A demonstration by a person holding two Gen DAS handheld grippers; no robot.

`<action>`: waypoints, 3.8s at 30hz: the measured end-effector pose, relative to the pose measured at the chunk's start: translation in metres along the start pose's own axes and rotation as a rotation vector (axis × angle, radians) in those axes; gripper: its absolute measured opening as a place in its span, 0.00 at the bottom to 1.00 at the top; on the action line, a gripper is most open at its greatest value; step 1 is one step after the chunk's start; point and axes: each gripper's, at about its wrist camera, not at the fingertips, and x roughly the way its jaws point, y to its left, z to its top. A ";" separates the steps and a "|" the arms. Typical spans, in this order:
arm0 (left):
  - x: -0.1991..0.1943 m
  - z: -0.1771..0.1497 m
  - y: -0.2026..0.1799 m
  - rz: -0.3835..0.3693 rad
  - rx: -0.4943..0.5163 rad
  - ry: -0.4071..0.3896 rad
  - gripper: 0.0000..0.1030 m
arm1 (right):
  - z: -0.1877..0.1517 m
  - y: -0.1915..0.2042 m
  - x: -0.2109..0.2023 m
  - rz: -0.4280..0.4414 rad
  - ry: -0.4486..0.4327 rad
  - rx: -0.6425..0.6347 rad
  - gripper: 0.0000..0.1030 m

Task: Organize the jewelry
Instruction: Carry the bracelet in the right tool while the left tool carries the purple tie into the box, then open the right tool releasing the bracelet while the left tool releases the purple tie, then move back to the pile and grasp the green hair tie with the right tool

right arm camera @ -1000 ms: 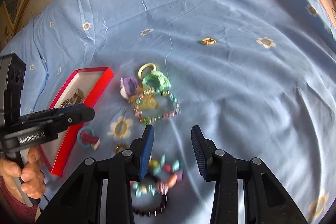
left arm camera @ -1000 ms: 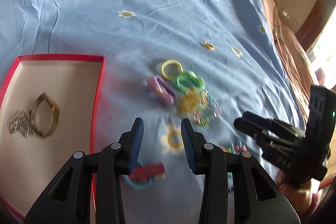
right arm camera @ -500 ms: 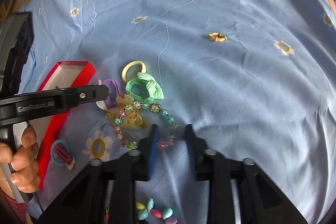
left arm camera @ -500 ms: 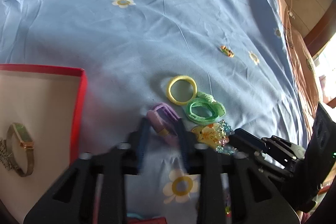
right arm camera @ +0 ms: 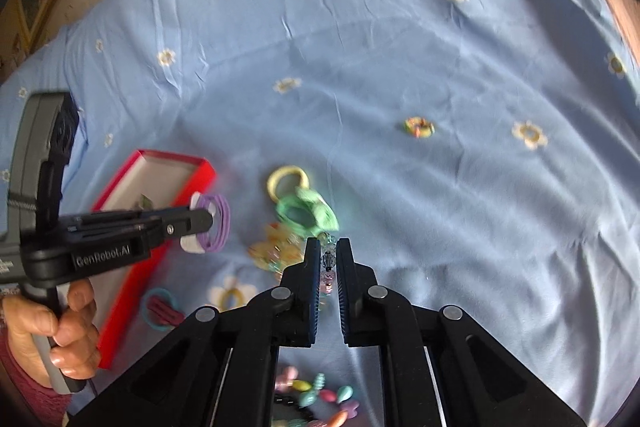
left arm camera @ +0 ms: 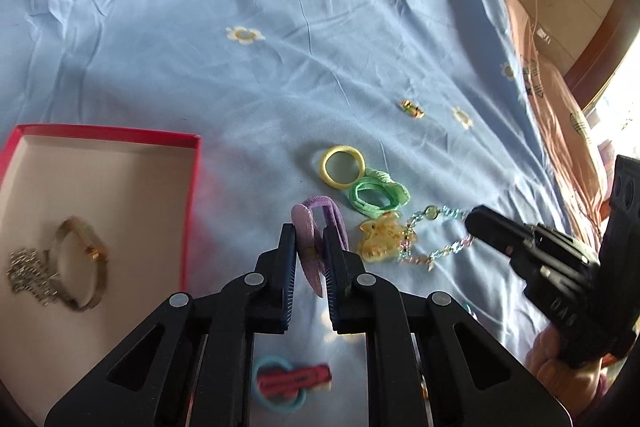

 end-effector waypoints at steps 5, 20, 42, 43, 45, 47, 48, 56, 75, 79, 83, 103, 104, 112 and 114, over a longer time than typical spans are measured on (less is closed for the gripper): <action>-0.027 -0.010 0.010 -0.005 -0.022 -0.034 0.11 | 0.011 0.017 -0.020 0.034 -0.045 -0.016 0.07; -0.088 -0.048 0.080 0.078 -0.138 -0.103 0.11 | 0.016 0.088 -0.018 0.160 -0.045 -0.093 0.07; -0.113 -0.072 0.160 0.175 -0.261 -0.127 0.11 | 0.019 0.188 0.032 0.326 0.031 -0.210 0.07; -0.113 -0.073 0.162 0.176 -0.266 -0.126 0.11 | 0.017 0.192 0.035 0.331 0.037 -0.215 0.07; -0.112 -0.076 0.166 0.178 -0.273 -0.122 0.11 | 0.014 0.198 0.040 0.341 0.051 -0.218 0.07; -0.110 -0.078 0.171 0.181 -0.279 -0.117 0.11 | 0.009 0.202 0.049 0.350 0.072 -0.219 0.07; -0.109 -0.079 0.173 0.184 -0.282 -0.113 0.11 | 0.007 0.204 0.053 0.353 0.082 -0.218 0.07; -0.088 -0.081 0.189 0.227 -0.283 -0.063 0.11 | -0.003 0.201 0.090 0.321 0.147 -0.208 0.07; -0.081 -0.080 0.189 0.283 -0.270 -0.044 0.27 | -0.002 0.195 0.113 0.298 0.192 -0.206 0.17; -0.089 -0.081 0.185 0.293 -0.268 -0.059 0.35 | 0.001 0.189 0.104 0.309 0.172 -0.181 0.33; -0.097 -0.081 0.178 0.287 -0.263 -0.071 0.35 | 0.004 0.183 0.090 0.317 0.145 -0.166 0.33; -0.101 -0.076 0.091 0.179 -0.129 -0.076 0.37 | -0.012 0.080 0.019 0.186 0.063 -0.014 0.37; -0.101 -0.076 0.087 0.176 -0.122 -0.076 0.37 | -0.013 0.077 0.016 0.181 0.061 -0.009 0.37; -0.090 -0.068 0.059 0.157 -0.071 -0.062 0.37 | -0.020 0.041 0.001 0.133 0.046 0.041 0.37; -0.086 -0.066 0.054 0.154 -0.061 -0.057 0.37 | -0.022 0.035 -0.001 0.128 0.045 0.049 0.37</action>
